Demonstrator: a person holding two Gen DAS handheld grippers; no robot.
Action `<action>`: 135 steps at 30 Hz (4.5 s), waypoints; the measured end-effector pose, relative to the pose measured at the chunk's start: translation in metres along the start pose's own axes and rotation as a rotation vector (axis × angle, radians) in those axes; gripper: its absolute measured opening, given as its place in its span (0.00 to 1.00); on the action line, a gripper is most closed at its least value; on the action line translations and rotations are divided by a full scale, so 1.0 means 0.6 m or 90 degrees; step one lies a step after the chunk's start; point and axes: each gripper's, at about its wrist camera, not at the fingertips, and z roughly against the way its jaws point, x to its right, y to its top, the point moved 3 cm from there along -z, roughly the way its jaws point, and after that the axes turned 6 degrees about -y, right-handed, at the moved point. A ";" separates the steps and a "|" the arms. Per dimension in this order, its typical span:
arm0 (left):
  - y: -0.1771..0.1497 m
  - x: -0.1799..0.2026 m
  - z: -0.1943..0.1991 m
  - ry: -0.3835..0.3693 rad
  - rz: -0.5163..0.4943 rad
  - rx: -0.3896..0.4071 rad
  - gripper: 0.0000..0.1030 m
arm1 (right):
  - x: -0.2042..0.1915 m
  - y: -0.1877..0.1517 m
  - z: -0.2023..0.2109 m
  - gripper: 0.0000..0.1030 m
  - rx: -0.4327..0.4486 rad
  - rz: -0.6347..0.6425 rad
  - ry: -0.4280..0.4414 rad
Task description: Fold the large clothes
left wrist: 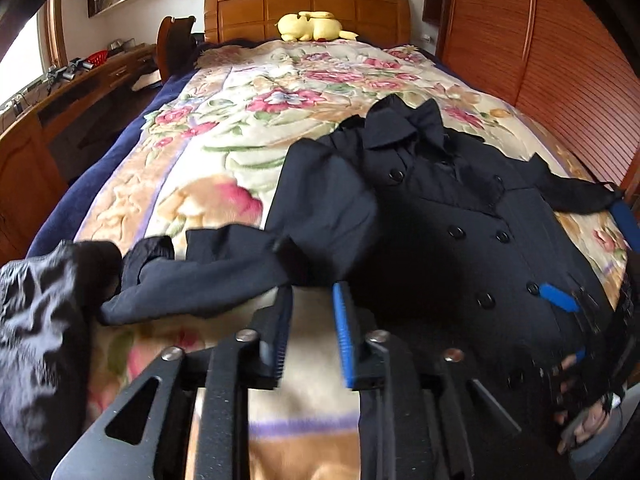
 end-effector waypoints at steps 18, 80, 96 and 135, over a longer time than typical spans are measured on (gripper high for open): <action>-0.040 -0.135 -0.021 0.085 0.051 -0.022 0.33 | -0.005 0.002 -0.003 1.00 -0.009 0.002 -0.005; 0.062 -0.075 0.033 0.075 0.012 0.062 0.04 | -0.020 0.009 -0.024 1.00 -0.065 0.041 -0.033; 0.156 0.268 0.068 -0.094 -0.171 0.121 0.06 | 0.161 0.030 0.099 1.00 0.001 -0.019 -0.126; -0.082 0.243 -0.015 -0.048 -0.156 0.070 0.32 | 0.216 0.044 -0.042 0.37 -0.107 -0.096 0.010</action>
